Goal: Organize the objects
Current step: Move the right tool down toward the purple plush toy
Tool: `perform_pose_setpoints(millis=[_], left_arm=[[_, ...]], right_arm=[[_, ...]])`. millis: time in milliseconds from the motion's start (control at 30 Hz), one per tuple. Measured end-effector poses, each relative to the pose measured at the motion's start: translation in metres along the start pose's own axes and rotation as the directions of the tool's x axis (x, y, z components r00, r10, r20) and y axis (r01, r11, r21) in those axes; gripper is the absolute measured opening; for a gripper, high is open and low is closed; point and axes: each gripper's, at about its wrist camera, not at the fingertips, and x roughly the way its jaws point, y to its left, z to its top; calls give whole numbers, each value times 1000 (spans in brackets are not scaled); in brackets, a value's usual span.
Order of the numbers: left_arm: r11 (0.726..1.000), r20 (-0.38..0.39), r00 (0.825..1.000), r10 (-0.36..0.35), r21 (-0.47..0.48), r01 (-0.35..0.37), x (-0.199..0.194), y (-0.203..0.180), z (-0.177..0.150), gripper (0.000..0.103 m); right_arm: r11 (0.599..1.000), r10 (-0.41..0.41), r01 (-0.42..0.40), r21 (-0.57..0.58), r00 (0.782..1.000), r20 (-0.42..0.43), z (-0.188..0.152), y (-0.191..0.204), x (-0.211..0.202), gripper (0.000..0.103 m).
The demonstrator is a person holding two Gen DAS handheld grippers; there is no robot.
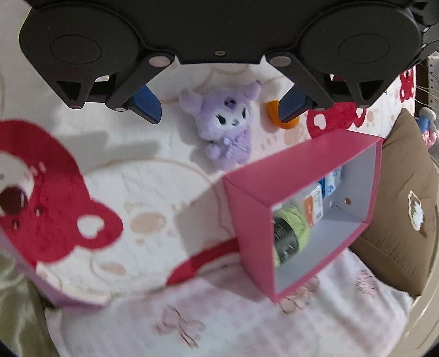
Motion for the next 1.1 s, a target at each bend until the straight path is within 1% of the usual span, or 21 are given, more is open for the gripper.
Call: perform_pose_setpoints(millis=[100, 167, 233, 267, 367, 467, 533, 600, 667, 800, 867, 900, 967, 1000, 1033, 1100], left_arm=[[999, 2, 999, -39, 7, 39, 20, -4, -3, 95], [998, -34, 998, -51, -40, 49, 35, -4, -5, 94], [997, -48, 997, -59, -46, 57, 46, -7, -7, 94], [997, -43, 997, -60, -40, 58, 49, -9, -9, 94], [997, -38, 997, -69, -39, 68, 61, -13, -13, 93], [995, 9, 996, -88, -49, 88, 72, -14, -18, 92], [993, 26, 995, -94, -73, 96, 82, -12, -22, 92], [989, 35, 994, -106, -102, 109, 90, -9, -26, 89], [986, 53, 992, -116, -113, 121, 95, -7, -30, 87], [987, 88, 988, -127, -89, 135, 99, -8, -37, 86], [985, 103, 985, -137, -87, 146, 99, -9, -39, 84], [984, 110, 983, -146, -90, 156, 99, -9, -40, 80], [979, 114, 981, -158, -108, 171, 102, -8, -40, 79], [978, 112, 981, -159, -118, 172, 104, -8, -40, 78], [977, 111, 981, -159, -128, 173, 105, -7, -40, 77], [976, 111, 982, -156, -136, 170, 108, -5, -41, 73]], right_arm=[[999, 40, -39, 27, 999, -10, 1, -10, 3, 94], [998, 42, -41, 56, 999, -13, 1, -16, 7, 94], [995, 36, -33, 95, 999, -33, 0, -23, 14, 94], [993, 31, -27, 118, 999, -38, 0, -27, 16, 94], [987, 16, -13, 161, 1000, -18, 3, -37, 13, 94], [985, 10, -7, 172, 1000, -19, 3, -39, 15, 94], [986, 25, -20, 164, 999, -30, 3, -38, 17, 94], [989, 36, -29, 142, 999, -41, 2, -32, 21, 94], [994, 36, -31, 105, 998, -44, 2, -24, 24, 94], [998, 39, -37, 46, 998, -44, 5, -10, 32, 94], [998, 50, -48, 49, 998, -40, 8, -8, 35, 94], [998, 51, -49, 50, 998, -42, 8, -7, 37, 94], [998, 45, -43, 37, 998, -48, 9, -4, 41, 93], [999, 35, -34, 28, 998, -46, 8, -3, 42, 91], [1000, 23, -22, 21, 999, -43, 8, -2, 43, 86], [1000, 8, -7, 21, 999, -50, 8, -3, 46, 80]])
